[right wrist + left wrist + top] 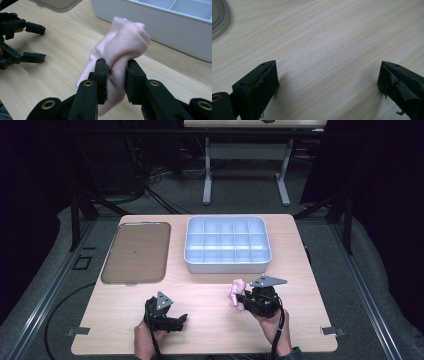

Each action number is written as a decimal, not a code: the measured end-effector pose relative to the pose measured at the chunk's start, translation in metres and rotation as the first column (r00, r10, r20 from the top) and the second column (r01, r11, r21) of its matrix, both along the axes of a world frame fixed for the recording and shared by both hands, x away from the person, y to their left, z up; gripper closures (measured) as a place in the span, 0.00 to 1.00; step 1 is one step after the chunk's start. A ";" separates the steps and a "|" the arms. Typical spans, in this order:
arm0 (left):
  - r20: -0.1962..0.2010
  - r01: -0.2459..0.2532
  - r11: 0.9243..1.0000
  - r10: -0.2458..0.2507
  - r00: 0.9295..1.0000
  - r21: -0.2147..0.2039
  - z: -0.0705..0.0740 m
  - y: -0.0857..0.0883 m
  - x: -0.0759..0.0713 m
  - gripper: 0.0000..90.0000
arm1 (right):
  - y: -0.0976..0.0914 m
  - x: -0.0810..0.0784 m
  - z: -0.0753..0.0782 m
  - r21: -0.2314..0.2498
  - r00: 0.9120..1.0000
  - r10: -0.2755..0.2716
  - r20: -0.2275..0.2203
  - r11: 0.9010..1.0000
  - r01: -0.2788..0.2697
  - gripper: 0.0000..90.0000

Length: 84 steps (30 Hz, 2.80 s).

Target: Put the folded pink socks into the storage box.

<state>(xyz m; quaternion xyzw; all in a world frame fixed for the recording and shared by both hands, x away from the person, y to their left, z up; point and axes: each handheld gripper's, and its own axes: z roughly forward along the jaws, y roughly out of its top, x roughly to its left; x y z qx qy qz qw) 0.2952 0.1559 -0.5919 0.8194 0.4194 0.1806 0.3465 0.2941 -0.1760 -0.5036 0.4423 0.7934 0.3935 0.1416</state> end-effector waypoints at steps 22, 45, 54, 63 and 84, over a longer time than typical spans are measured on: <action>0.000 0.000 1.000 0.000 1.000 -0.001 0.000 0.000 0.000 0.03 | -0.039 0.016 0.035 -0.082 0.985 -0.099 0.144 0.990 0.112 0.81; 0.000 -0.003 1.000 0.003 1.000 -0.003 0.000 0.000 0.000 0.04 | -0.055 0.067 0.049 -0.116 0.944 -0.164 0.287 0.972 0.204 0.81; 0.000 -0.003 1.000 0.003 1.000 -0.003 0.000 0.000 0.000 0.03 | -0.056 0.093 0.042 -0.139 0.941 -0.164 0.295 0.967 0.212 0.81; 0.000 -0.003 1.000 0.003 1.000 -0.003 0.000 -0.001 0.000 0.03 | -0.056 0.115 0.028 -0.149 0.944 -0.175 0.281 0.963 0.223 0.81; 0.003 -0.002 1.000 0.002 1.000 -0.003 0.000 -0.001 0.000 0.04 | -0.055 0.145 -0.004 -0.246 0.959 -0.172 0.225 0.943 0.226 0.80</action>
